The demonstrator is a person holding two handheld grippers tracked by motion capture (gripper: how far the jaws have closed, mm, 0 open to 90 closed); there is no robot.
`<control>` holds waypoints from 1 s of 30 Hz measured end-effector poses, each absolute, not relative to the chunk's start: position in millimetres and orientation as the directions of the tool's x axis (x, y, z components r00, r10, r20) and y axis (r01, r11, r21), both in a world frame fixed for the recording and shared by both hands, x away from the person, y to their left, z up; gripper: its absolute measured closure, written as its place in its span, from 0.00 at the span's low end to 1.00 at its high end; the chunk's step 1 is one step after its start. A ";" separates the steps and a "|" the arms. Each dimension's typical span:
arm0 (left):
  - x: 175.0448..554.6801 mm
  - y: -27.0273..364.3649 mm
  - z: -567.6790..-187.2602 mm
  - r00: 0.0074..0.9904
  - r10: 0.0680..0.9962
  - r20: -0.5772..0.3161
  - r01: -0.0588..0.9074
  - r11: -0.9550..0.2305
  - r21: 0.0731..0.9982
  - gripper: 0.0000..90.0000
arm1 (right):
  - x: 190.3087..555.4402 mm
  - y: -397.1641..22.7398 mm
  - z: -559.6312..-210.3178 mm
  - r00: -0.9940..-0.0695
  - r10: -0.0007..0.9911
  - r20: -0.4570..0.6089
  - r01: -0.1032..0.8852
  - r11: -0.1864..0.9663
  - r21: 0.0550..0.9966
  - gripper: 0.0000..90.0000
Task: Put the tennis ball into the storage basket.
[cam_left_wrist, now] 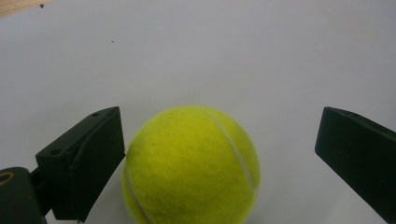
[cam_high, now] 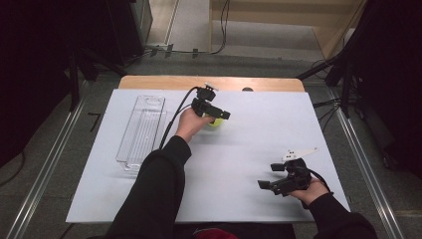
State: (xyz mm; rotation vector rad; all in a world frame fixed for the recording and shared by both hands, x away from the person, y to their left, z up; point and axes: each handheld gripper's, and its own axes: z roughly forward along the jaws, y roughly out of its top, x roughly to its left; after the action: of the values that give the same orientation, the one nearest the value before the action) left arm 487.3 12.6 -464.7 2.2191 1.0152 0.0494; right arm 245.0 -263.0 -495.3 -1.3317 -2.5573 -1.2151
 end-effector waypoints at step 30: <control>477.7 11.3 -490.7 0.685 0.709 -0.169 0.641 -0.476 0.602 0.10 | 245.7 -263.1 -496.3 -0.637 0.691 0.343 0.703 0.337 0.627 0.06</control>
State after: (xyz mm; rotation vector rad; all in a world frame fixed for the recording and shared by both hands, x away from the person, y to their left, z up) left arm 477.7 11.3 -490.7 2.2453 1.0311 0.1352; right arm 245.7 -263.1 -496.3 -1.3323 -2.5557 -1.2107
